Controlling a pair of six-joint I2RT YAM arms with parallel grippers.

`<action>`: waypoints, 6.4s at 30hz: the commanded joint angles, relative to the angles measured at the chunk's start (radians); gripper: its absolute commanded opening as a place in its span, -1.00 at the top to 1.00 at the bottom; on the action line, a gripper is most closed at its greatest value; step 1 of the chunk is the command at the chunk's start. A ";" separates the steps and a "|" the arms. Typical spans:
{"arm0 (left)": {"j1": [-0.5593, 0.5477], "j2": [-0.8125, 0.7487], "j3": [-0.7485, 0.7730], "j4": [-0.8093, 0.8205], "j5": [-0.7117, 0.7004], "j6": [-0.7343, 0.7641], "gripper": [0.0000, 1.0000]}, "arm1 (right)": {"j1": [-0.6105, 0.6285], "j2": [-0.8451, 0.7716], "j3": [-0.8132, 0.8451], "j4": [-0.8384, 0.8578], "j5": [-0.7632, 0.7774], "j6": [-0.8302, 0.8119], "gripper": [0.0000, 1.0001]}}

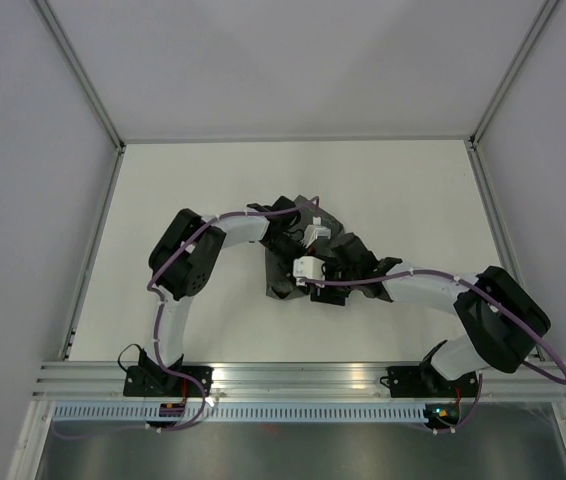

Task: Fold the napkin, place the utensils inside, and roll it up
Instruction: Roll the napkin with the utensil

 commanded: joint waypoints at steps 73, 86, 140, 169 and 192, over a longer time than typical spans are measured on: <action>0.138 -0.285 -0.403 0.901 -0.137 -0.628 0.17 | -0.350 0.897 0.869 -0.995 -0.521 0.040 0.78; 0.034 -0.604 -0.630 1.027 -0.501 -0.236 0.34 | -0.382 1.006 0.979 -1.074 -0.527 0.060 0.78; -0.433 -0.284 -0.499 0.708 -0.979 0.328 0.95 | -0.424 1.094 1.044 -1.146 -0.533 0.052 0.75; -0.075 -0.189 -0.304 0.457 -0.104 -0.031 0.95 | -0.669 0.315 0.785 -0.705 -0.547 0.207 -0.21; 0.043 0.037 -0.163 0.312 0.239 -0.086 0.95 | 0.023 -0.204 -0.007 -0.058 -0.005 0.009 -0.26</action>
